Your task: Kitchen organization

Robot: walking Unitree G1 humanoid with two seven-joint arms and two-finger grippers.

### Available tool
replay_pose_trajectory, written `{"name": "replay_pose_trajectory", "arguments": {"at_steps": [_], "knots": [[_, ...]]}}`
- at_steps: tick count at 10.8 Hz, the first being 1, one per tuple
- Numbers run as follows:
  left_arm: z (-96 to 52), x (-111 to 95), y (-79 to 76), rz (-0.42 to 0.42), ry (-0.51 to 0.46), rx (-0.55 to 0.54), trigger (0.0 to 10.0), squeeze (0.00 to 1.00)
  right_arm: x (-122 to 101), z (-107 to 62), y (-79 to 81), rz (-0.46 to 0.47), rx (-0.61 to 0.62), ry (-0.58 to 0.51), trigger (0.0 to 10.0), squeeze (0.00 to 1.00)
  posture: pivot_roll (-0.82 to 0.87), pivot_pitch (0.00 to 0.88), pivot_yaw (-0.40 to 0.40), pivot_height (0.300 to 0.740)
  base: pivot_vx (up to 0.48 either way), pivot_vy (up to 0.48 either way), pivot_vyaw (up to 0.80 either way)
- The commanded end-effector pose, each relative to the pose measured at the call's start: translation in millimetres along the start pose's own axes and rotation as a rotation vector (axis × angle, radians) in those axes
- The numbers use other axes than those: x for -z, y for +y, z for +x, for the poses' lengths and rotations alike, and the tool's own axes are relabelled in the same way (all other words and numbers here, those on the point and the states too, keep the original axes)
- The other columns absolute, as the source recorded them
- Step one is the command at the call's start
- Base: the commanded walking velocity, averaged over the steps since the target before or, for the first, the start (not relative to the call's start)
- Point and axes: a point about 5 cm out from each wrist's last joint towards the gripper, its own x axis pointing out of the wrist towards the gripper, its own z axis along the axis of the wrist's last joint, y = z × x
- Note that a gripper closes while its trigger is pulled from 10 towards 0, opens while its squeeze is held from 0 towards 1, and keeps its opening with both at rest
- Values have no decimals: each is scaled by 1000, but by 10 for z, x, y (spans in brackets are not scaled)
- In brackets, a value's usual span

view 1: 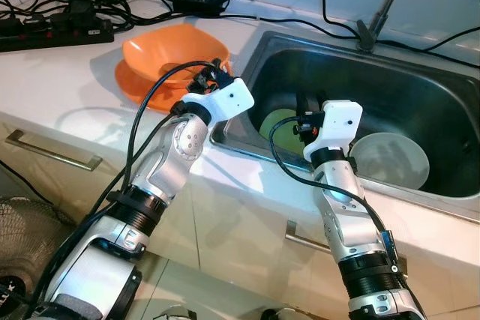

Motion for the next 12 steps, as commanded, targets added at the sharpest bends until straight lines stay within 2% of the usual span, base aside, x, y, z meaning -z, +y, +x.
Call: {"name": "replay_pose_trajectory", "arguments": {"at_steps": [1,6,9,10,12], "knots": [[29,-52,7,7,-19,0,0,0,-3,6,-36,-3,17,3,10000,0,57,60,-62,740,0,0,0],[36,-92,31,23,-40,-11,0,0,16,0,-32,-5,14,12,10000,0,54,63,-62,740,0,0,0],[34,-225,204,66,-120,-92,0,0,24,-2,-30,-4,15,14,10000,0,55,61,-61,740,0,0,0],[24,-320,302,92,-177,-140,0,0,28,-3,-33,-4,16,15,10000,0,57,62,-61,740,0,0,0],[-109,-740,609,180,-441,-336,0,0,39,-5,-33,-6,16,18,10000,0,58,62,-61,740,0,0,0]]}}
